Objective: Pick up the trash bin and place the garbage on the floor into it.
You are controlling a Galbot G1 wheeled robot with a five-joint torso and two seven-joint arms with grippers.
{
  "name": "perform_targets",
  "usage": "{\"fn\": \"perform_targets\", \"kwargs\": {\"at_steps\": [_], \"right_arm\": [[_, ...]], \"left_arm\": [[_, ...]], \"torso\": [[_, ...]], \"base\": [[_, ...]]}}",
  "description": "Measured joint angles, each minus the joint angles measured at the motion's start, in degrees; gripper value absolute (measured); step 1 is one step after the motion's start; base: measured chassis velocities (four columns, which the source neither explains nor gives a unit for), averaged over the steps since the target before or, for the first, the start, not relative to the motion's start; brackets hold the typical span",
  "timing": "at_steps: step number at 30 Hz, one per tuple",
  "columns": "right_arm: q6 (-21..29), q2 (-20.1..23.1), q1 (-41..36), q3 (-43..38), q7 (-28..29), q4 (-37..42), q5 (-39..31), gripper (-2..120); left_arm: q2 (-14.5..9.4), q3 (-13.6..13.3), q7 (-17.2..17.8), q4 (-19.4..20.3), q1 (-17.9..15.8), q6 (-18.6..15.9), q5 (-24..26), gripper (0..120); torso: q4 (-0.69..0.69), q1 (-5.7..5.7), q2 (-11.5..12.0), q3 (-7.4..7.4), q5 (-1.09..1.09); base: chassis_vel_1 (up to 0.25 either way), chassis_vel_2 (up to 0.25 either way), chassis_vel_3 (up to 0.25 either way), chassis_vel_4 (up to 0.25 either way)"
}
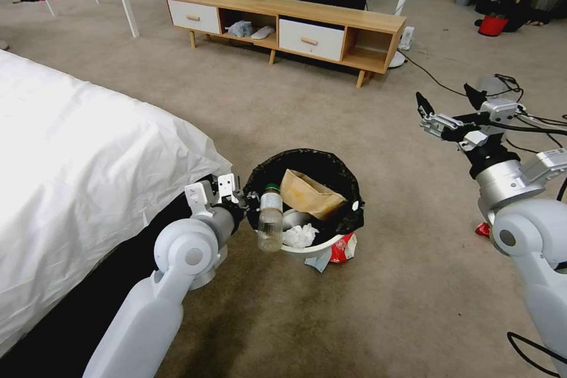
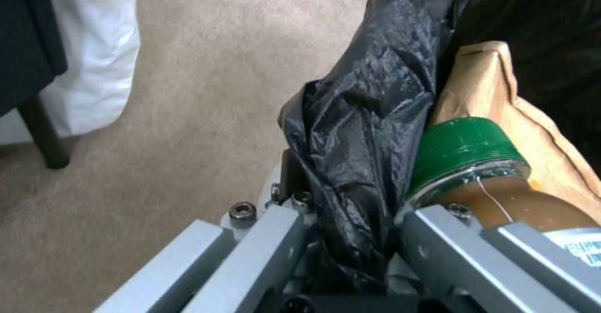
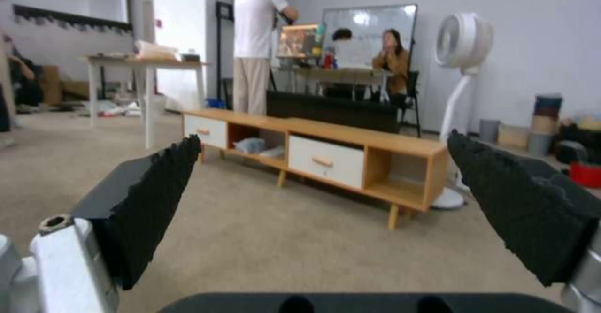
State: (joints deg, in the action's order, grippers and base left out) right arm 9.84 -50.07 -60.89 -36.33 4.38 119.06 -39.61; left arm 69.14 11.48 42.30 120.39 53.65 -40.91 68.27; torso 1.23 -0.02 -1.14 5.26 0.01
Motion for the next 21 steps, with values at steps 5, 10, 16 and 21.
{"fn": "perform_targets", "kwargs": {"at_steps": [5,10,16,21], "right_arm": [[1.08,-0.29,-0.56,-0.14,1.54,0.17,-0.05,100],[1.13,-0.36,-1.17,-0.47,1.6,0.23,-0.04,100],[1.1,-0.97,-1.51,-0.52,1.54,0.23,0.23,100],[1.08,-1.06,-1.54,-0.37,1.52,0.2,0.25,100]], "left_arm": [[0.07,0.43,2.57,0.44,0.07,-0.86,2.02,2],[0.26,0.4,6.58,0.76,-0.03,-1.22,4.87,2],[0.41,0.27,12.97,1.33,-0.36,-1.31,10.29,2],[0.48,0.22,15.67,1.81,-0.49,-1.31,12.65,2]], "torso": [[0.0,0.0,0.0,0.0,0.0],[0.01,0.0,0.0,0.0,0.0],[0.01,0.0,0.0,0.0,0.0],[0.0,0.0,0.0,0.0,-0.01]], "base": [[0.0,0.0,0.0,0.0],[0.0,0.0,0.0,0.0],[0.0,0.0,0.0,0.0],[0.0,0.0,0.0,0.0]]}}
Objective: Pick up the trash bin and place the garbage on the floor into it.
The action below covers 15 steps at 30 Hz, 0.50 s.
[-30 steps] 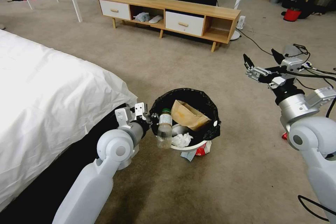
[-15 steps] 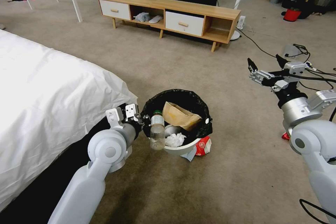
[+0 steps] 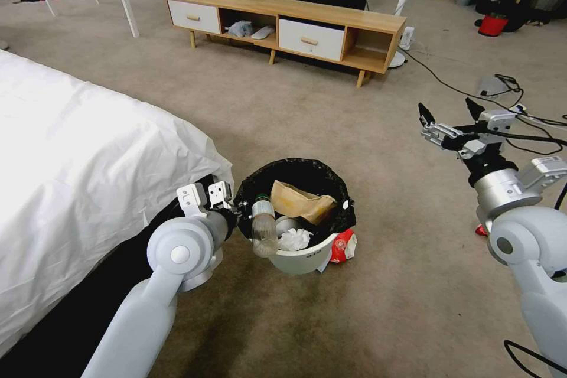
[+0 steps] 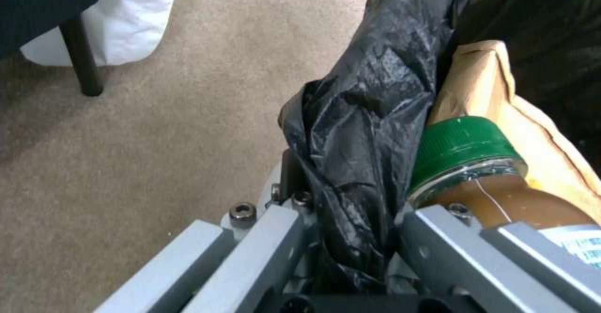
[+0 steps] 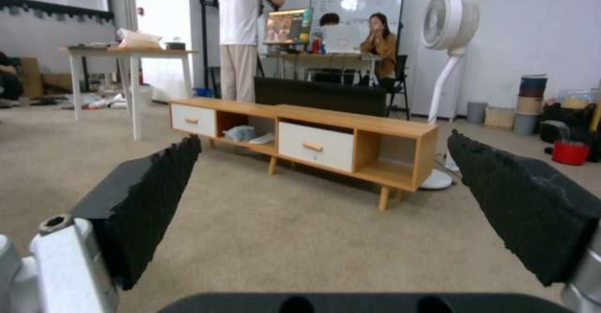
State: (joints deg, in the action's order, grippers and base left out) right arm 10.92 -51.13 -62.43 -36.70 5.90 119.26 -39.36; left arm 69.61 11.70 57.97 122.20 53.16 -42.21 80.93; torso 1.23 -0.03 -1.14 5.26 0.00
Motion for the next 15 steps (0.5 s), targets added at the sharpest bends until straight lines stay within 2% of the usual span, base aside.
{"fn": "perform_targets", "kwargs": {"at_steps": [8,15], "right_arm": [[0.38,-0.43,-0.17,0.31,0.61,0.0,-0.01,100],[1.19,-0.47,-0.14,0.32,2.11,0.01,-0.08,100]], "left_arm": [[-0.11,-0.02,2.06,0.19,-0.26,0.0,1.6,2],[-0.15,-0.05,2.25,0.2,-0.76,0.01,1.64,2]], "torso": [[0.0,0.0,0.0,0.0,0.0],[0.0,0.0,0.0,0.0,0.0]], "base": [[0.0,0.0,0.0,0.0],[0.0,0.0,0.0,0.0]]}}
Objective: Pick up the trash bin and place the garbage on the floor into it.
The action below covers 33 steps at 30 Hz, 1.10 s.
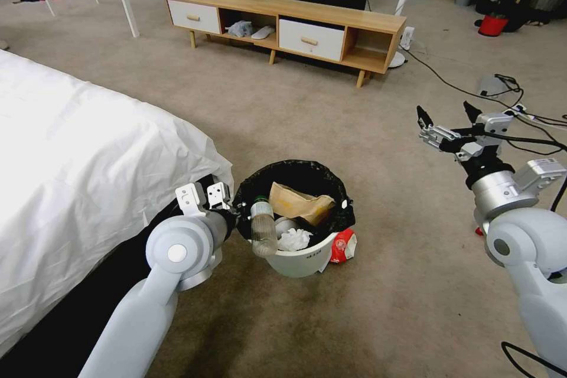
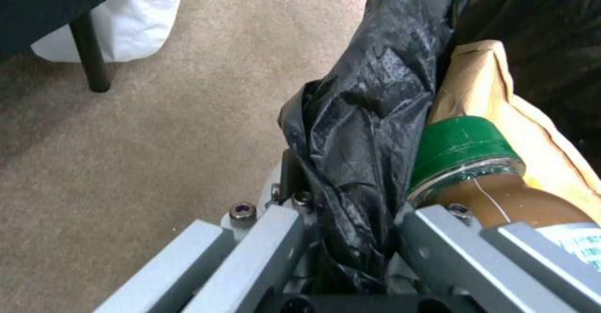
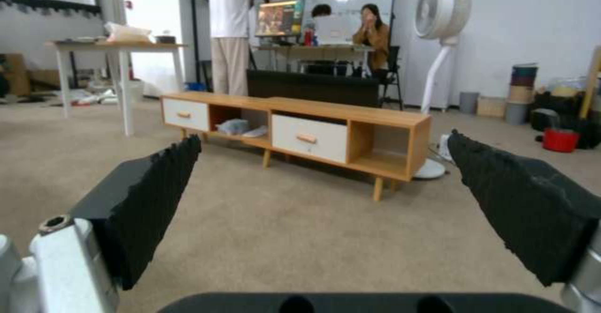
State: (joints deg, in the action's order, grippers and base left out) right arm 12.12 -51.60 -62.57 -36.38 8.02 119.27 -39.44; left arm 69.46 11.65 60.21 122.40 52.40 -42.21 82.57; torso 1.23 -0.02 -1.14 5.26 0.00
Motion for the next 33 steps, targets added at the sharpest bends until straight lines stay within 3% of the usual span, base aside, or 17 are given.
{"fn": "perform_targets", "kwargs": {"at_steps": [10,27,33], "right_arm": [[0.55,-0.76,-1.9,-1.05,2.04,0.06,-0.04,100],[-1.66,-1.86,-3.03,-0.96,0.72,-1.08,4.29,100],[-1.77,-2.2,-2.8,-0.64,0.16,-1.35,4.5,100]], "left_arm": [[-0.27,-0.09,-1.44,-0.16,-0.41,0.02,-1.96,2],[-0.07,-0.41,-3.53,-1.08,-1.33,0.07,-4.14,2],[-0.14,-0.37,-4.06,-1.89,-3.09,0.07,-4.37,2]], "torso": [[0.0,0.0,0.0,0.0,0.0],[0.0,0.0,0.0,0.0,0.0],[0.0,0.0,0.0,0.0,0.0]], "base": [[0.0,0.0,0.0,0.0],[0.0,0.0,0.0,0.0],[0.0,0.0,0.0,0.0]]}}
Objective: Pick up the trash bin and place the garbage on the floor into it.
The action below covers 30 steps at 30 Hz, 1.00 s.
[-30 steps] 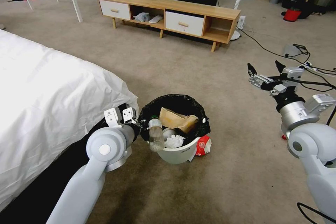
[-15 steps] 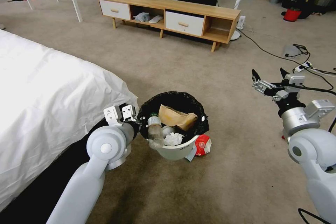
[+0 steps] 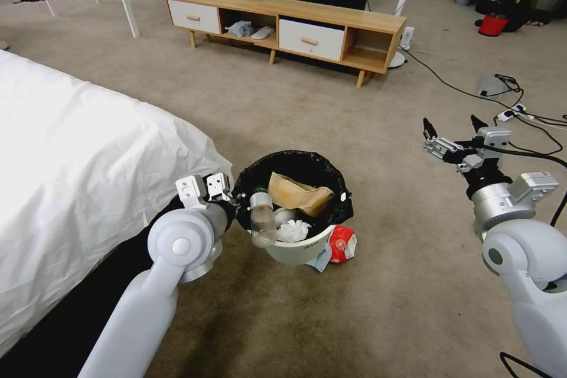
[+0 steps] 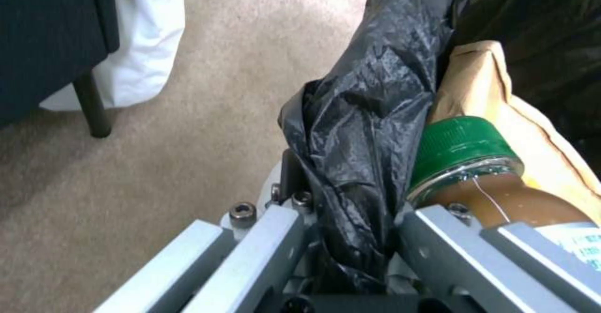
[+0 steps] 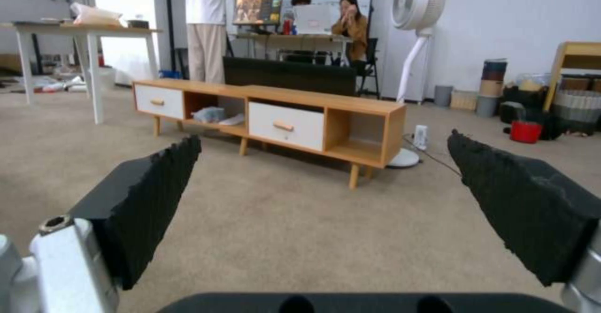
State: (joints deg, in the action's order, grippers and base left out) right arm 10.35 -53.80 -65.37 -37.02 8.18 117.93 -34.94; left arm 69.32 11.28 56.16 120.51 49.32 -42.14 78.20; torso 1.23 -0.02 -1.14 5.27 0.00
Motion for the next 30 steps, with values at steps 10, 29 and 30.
{"fn": "perform_targets", "kwargs": {"at_steps": [10,29,30], "right_arm": [[-0.25,0.01,-0.08,-0.3,-0.79,0.02,-0.1,100],[-0.47,-0.1,-0.3,-0.35,-1.32,0.03,-0.33,100],[-0.47,-0.1,-0.3,-0.35,-1.32,0.03,-0.33,100]], "left_arm": [[0.28,-0.13,-0.23,-0.69,-0.94,0.01,-0.07,2],[0.58,0.89,-0.54,-1.61,-1.3,0.01,-1.01,2],[0.58,0.89,-0.54,-1.61,-1.3,0.01,-1.01,2]], "torso": [[0.0,0.0,0.0,0.0,0.0],[0.0,0.0,0.0,0.0,0.0],[0.0,0.0,0.0,0.0,0.0]], "base": [[0.0,0.0,0.0,0.0],[0.0,0.0,0.0,0.0],[0.0,0.0,0.0,0.0]]}}
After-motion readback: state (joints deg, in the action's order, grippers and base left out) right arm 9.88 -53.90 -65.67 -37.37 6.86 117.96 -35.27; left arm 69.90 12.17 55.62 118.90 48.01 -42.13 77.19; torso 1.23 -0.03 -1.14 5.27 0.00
